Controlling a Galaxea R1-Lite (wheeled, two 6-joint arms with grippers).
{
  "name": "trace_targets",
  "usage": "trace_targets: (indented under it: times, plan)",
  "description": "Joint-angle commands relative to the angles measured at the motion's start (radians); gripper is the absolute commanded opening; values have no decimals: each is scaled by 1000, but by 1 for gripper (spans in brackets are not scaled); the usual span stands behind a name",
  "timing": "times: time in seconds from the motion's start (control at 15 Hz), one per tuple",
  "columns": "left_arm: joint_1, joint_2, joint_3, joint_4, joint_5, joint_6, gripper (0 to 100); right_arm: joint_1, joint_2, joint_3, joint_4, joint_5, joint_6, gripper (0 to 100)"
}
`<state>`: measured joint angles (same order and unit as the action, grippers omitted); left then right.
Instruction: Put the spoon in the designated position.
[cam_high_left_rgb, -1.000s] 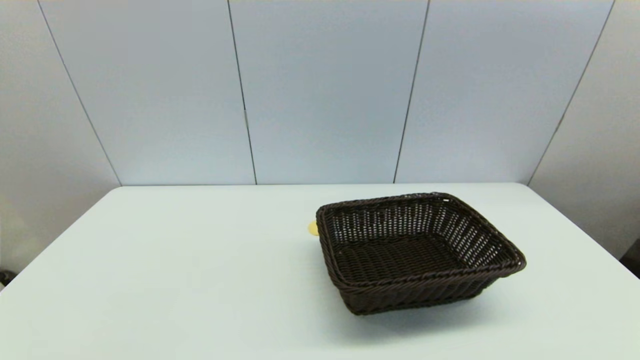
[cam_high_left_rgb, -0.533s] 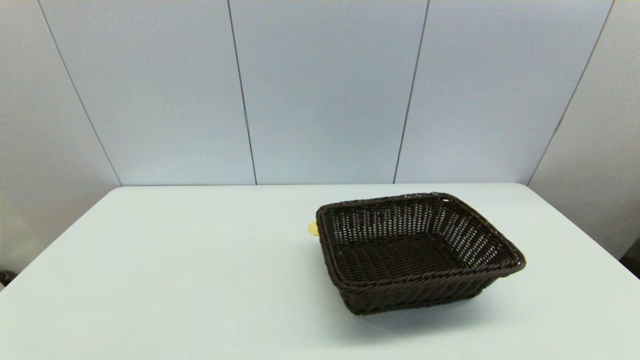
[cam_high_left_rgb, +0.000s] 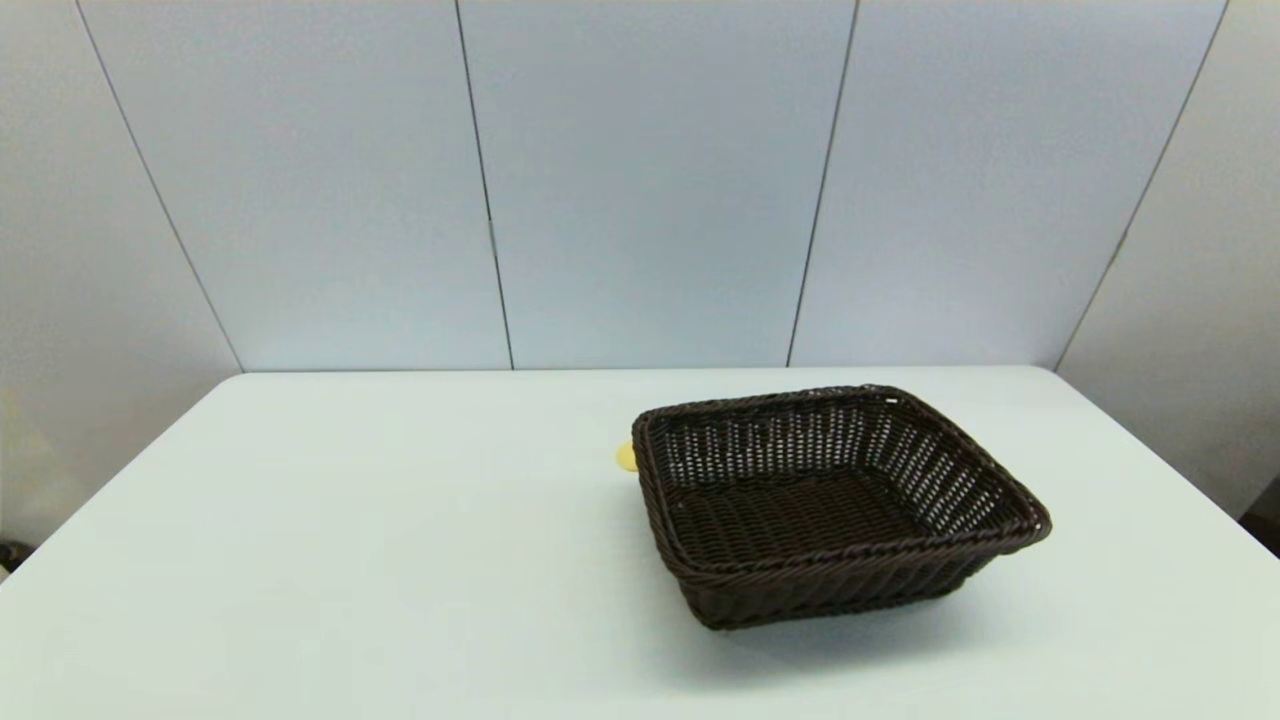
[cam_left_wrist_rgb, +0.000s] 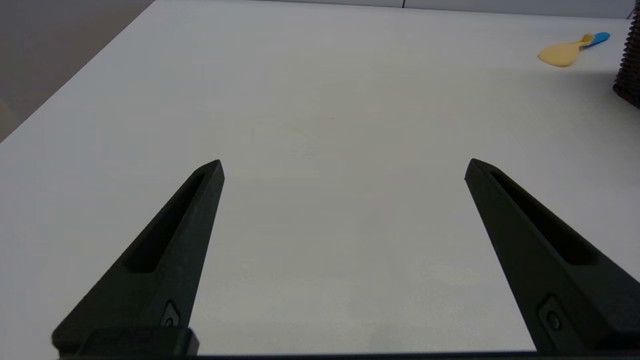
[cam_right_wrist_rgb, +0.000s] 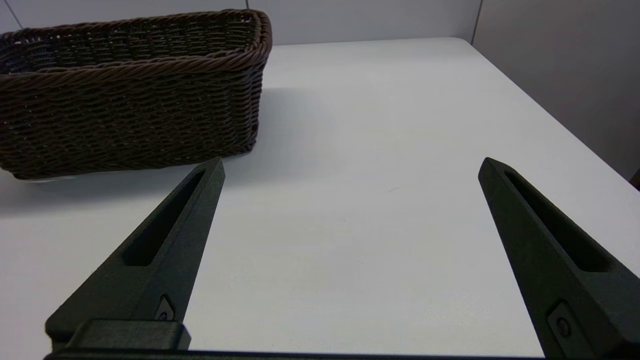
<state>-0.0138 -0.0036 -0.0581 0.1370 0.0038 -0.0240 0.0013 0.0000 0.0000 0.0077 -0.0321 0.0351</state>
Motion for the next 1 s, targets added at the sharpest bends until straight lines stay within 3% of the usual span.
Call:
trace_targets:
  times: [0.07, 1.0]
  plan:
    - [0, 4, 0, 1, 1, -1, 100, 0, 2, 0, 0, 0, 0, 100]
    - [0, 4, 0, 1, 1, -1, 100, 0, 0, 0, -2, -2, 3, 100]
